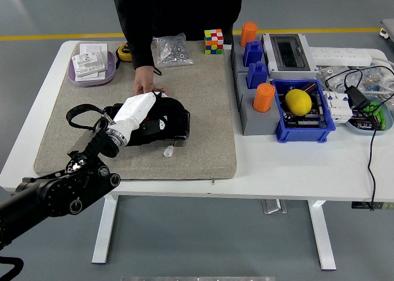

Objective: Pick the rag up,wipe the panel,place it on the desk

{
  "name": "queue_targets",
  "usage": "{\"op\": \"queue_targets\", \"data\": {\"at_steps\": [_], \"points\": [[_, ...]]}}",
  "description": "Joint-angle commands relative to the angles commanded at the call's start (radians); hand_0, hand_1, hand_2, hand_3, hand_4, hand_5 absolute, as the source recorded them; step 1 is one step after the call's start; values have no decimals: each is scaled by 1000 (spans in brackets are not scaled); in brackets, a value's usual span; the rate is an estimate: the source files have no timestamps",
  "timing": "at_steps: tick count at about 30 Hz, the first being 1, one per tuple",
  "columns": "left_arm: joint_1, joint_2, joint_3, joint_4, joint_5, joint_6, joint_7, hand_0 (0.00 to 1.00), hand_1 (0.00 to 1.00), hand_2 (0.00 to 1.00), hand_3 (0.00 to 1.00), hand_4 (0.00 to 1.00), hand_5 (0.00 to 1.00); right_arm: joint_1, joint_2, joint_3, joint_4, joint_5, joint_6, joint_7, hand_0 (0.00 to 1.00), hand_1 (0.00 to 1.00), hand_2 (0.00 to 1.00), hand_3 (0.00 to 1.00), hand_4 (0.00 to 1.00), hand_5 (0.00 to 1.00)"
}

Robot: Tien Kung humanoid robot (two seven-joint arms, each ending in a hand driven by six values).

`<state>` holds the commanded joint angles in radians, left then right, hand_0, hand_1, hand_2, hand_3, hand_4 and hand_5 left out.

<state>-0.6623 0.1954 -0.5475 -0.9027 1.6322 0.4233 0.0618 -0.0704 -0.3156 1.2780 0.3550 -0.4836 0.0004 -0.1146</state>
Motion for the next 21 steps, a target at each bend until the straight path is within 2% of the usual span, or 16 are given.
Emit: {"op": "queue_targets", "data": {"at_steps": [11, 21], "points": [[21, 22, -39, 9, 15, 6, 4, 276, 166, 506, 386, 2, 2, -5, 3, 0, -2, 0, 0, 2, 714, 558, 676, 634, 998, 656], [45, 53, -93, 22, 37, 11, 8, 272, 166, 505, 388, 2, 2, -9, 4, 2, -1, -3, -1, 0, 714, 558, 676, 634, 998, 656]]}}
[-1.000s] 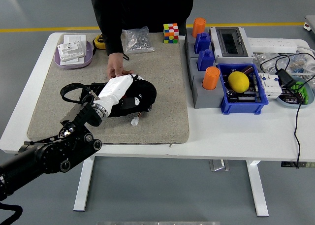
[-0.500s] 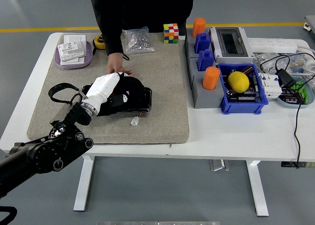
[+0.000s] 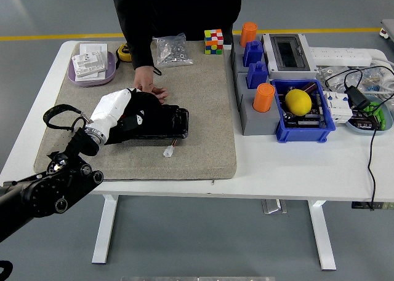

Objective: Pick the rag up,wipe the panel,place it on the desk

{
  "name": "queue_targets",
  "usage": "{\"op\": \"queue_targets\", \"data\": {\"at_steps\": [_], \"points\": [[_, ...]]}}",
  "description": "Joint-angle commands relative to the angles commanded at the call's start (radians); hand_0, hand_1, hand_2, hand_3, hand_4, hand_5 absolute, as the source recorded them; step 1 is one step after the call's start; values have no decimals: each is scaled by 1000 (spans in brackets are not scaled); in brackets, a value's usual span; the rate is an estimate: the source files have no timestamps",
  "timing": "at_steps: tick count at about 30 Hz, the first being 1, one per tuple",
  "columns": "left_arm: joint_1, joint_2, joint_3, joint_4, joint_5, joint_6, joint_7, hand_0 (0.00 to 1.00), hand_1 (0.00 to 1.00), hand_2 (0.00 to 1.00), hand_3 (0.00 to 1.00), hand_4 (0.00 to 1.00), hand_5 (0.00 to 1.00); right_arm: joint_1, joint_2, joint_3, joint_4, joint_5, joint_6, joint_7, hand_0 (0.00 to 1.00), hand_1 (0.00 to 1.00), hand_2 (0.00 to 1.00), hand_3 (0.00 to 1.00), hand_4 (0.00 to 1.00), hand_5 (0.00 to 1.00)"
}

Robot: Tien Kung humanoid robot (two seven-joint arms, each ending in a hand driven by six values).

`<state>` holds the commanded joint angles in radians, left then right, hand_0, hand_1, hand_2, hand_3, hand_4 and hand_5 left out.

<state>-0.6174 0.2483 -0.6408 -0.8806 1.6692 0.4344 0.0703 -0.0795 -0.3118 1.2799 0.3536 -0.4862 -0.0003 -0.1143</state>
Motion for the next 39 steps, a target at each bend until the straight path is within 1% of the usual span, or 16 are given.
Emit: {"op": "queue_targets", "data": {"at_steps": [8, 18, 25, 29, 34, 39], "points": [[17, 26, -47, 9, 20, 8, 3, 272, 168, 504, 390, 2, 2, -1, 0, 6, 1, -2, -1, -2, 712, 558, 677, 633, 998, 655], [41, 43, -100, 25, 31, 26, 1, 272, 167, 501, 388, 2, 2, -1, 0, 10, 1, -3, 0, -2, 713, 558, 677, 634, 998, 656], [62, 59, -140, 24, 45, 49, -4, 272, 167, 500, 388, 2, 2, 0, 0, 14, 1, -5, 0, -2, 713, 557, 676, 635, 998, 656], [72, 71, -152, 17, 52, 55, -5, 265, 167, 500, 389, 2, 2, -2, 2, 17, -2, -7, 2, -3, 716, 557, 677, 634, 998, 657], [80, 74, -169, 19, 57, 62, -6, 265, 167, 500, 389, 2, 2, -1, 1, 16, -2, -7, 2, -3, 716, 557, 677, 634, 998, 657], [80, 71, -163, 23, 56, 62, -6, 265, 165, 496, 387, 2, 2, 0, 1, 17, -2, -6, 2, -3, 714, 557, 677, 636, 998, 657]]}}
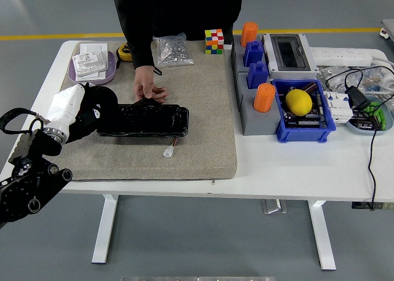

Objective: Pick the rag up,wipe the panel,place it on the desk

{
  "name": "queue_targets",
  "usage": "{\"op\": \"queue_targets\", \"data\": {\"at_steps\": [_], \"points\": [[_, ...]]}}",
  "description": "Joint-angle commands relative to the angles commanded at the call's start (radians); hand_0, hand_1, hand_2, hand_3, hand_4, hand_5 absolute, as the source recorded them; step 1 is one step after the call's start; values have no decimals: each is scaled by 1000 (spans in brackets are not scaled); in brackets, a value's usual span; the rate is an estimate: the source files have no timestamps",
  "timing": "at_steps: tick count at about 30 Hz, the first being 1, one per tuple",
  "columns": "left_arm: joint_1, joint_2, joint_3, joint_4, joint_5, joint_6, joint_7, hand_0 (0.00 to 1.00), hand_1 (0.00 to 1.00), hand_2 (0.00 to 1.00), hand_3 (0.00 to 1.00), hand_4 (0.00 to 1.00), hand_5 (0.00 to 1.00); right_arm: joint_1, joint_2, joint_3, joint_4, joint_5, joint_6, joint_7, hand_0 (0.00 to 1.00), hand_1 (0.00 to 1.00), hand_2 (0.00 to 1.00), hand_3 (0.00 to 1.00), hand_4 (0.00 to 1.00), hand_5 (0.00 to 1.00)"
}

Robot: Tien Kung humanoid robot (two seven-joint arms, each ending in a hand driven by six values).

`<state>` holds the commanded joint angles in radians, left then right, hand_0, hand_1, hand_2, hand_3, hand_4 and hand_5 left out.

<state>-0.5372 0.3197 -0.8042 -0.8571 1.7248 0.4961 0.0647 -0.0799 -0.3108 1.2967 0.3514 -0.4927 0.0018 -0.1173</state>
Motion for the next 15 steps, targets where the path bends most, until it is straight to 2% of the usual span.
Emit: {"op": "queue_targets", "data": {"at_steps": [7, 15], "points": [[-14, -21, 41, -1, -9, -3, 3, 264, 164, 495, 386, 2, 2, 5, -2, -3, 0, 3, 1, 1, 715, 557, 677, 635, 998, 658], [-39, -60, 100, -3, -27, -6, 9, 265, 163, 495, 387, 2, 2, 8, -2, -5, -2, 2, 3, 2, 714, 557, 677, 636, 998, 658]]}}
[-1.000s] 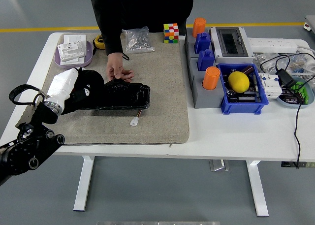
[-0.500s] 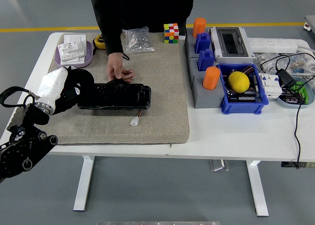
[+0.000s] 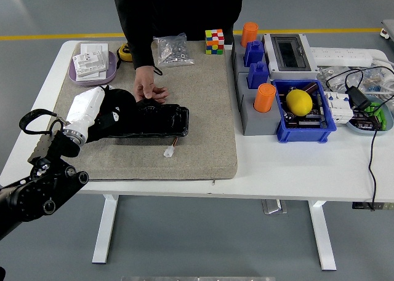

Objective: Pick the rag up,wipe the panel,place it on the desk

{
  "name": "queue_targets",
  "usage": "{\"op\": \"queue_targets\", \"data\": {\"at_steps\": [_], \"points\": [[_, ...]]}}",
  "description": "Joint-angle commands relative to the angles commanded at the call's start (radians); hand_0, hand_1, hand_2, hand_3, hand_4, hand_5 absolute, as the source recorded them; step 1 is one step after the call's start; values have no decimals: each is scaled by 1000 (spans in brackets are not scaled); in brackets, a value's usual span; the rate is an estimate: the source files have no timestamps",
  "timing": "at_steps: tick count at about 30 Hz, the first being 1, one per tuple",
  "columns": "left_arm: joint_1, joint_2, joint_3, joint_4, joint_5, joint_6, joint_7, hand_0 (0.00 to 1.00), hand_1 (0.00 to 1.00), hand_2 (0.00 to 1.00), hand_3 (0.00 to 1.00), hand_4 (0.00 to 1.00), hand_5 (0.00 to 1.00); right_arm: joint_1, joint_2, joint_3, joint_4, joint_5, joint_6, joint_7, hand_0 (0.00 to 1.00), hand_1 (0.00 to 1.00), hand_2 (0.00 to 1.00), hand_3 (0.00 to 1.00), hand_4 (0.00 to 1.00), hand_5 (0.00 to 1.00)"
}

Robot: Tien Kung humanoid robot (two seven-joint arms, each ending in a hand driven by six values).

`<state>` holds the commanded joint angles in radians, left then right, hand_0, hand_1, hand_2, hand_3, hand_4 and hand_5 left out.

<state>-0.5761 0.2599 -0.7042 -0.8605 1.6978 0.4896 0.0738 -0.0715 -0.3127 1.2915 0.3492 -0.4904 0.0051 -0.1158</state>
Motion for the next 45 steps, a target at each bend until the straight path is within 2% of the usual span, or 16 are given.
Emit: {"op": "queue_targets", "data": {"at_steps": [11, 18, 27, 38, 45], "points": [[-46, -31, 102, -26, -22, -9, 10, 266, 162, 495, 388, 2, 2, 2, -3, 0, -4, -2, 5, -6, 717, 557, 676, 636, 998, 659], [-84, -45, 192, -31, -32, -8, 14, 266, 163, 496, 389, 2, 2, 1, -5, -7, -4, -1, 6, -8, 717, 558, 676, 636, 998, 659], [-120, -73, 264, -43, -42, -10, 23, 267, 163, 496, 389, 2, 2, 4, -8, -10, -4, -4, 6, -11, 718, 557, 676, 636, 998, 660], [-139, -102, 328, -75, -35, -10, 34, 267, 162, 497, 389, 2, 2, 6, -8, -15, -6, -4, 8, -11, 714, 557, 676, 636, 998, 658], [-149, -112, 332, -87, -34, -6, 38, 266, 162, 496, 388, 2, 2, 8, -9, -19, -5, -1, 7, -10, 715, 557, 676, 635, 998, 659]]}}
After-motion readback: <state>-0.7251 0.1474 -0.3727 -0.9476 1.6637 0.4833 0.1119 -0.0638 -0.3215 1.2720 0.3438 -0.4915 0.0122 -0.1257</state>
